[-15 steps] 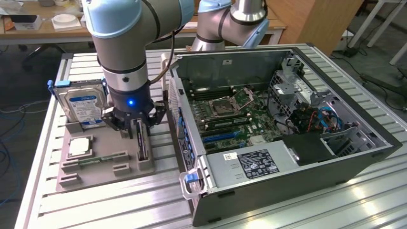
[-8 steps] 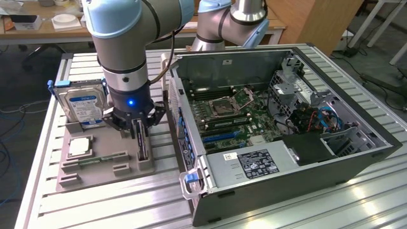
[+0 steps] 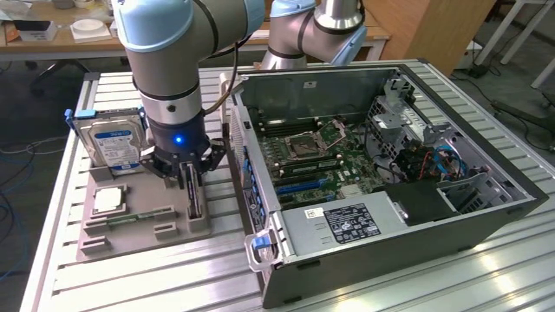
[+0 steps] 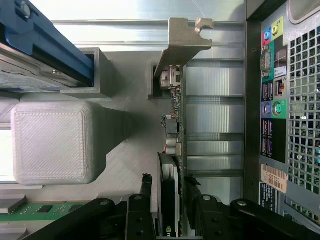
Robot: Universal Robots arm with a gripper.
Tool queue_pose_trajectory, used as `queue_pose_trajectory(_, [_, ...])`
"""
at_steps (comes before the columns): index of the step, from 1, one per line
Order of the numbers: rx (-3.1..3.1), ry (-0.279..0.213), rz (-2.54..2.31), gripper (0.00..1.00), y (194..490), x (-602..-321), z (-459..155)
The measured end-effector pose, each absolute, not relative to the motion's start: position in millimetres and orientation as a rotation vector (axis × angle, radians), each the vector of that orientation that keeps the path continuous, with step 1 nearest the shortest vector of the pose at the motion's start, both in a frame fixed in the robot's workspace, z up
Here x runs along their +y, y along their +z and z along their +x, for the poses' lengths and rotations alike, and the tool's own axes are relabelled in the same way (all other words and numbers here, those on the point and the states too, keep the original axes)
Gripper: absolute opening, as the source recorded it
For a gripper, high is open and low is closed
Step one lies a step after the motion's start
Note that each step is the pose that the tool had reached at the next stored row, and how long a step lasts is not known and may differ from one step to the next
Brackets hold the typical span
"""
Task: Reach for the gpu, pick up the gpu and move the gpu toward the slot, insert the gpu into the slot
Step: 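Pick up the gpu and move the gpu toward the slot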
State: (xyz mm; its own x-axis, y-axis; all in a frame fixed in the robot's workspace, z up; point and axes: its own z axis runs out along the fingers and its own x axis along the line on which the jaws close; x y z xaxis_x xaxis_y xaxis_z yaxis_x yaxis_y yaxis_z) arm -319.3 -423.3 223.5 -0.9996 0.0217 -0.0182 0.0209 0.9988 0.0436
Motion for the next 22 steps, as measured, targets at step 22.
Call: queue_pose_trajectory(22, [3.122, 0.068, 0.033, 0.27, 223.5, -423.3, -319.3])
